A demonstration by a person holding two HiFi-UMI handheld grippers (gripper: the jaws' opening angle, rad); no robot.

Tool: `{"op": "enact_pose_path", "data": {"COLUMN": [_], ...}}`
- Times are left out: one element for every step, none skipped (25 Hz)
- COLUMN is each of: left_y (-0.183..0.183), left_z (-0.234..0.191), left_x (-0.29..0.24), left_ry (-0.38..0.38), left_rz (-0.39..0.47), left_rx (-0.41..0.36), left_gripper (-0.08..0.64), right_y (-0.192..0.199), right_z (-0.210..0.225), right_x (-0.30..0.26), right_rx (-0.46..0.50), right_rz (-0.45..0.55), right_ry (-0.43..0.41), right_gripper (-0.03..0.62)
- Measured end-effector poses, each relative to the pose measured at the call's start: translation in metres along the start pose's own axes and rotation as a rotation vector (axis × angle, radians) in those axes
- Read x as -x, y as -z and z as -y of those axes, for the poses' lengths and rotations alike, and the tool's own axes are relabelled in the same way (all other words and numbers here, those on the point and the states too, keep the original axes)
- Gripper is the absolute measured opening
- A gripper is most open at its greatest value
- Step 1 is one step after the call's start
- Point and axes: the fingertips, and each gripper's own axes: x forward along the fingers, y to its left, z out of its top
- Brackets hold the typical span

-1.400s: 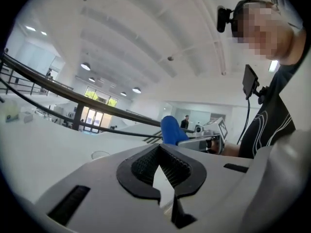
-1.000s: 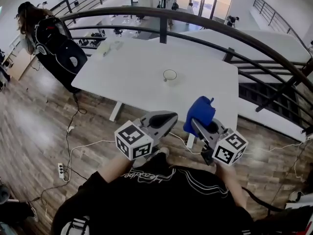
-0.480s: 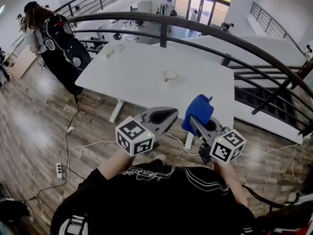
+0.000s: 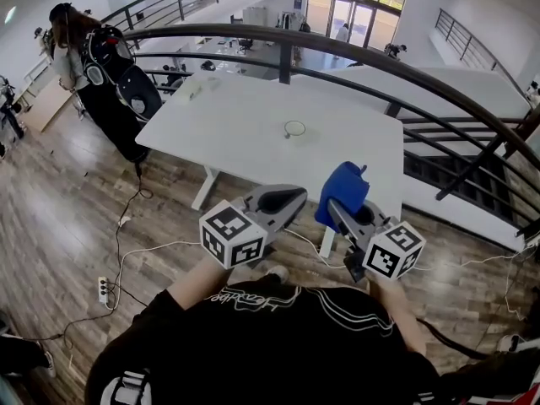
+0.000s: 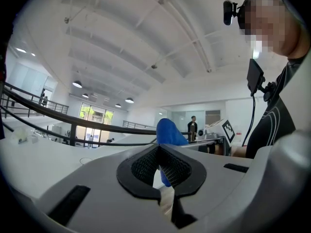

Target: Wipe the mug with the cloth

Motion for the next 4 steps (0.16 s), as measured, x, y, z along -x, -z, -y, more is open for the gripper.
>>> {"op": "enact_pose_path", "data": {"left_y": [0.0004, 0.0013, 0.0023, 0.0035], "left_z": [0.0033, 0.0065, 0.0096, 0.0126], "left_x": [-0.0001, -0.0004, -0.0008, -0.0011], "left_ry": [0.0, -0.001, -0.001, 0.0], "left_rz": [-0.001, -0.002, -0.005, -0.007], "left_rx": [-0.003, -0.005, -0.008, -0.01], "left_gripper": [0.008, 0.008, 0.008, 0.008], "right_y": [0.0007, 0.002, 0.0035, 0.0051], "right_z": [-0.0019, -0.0036, -0.0052, -0.0066], "right_x": [0.0027, 0.0054, 0.0082, 0.011], "right_rx": [0.005, 0.01, 0.014, 0.019], "right_rz": [0.0, -0.001, -0.001, -0.002], "right_ry": [-0.004, -0.007, -0.01, -0.013], "right_gripper": [0.051, 0.051, 0.051, 0.051]}}
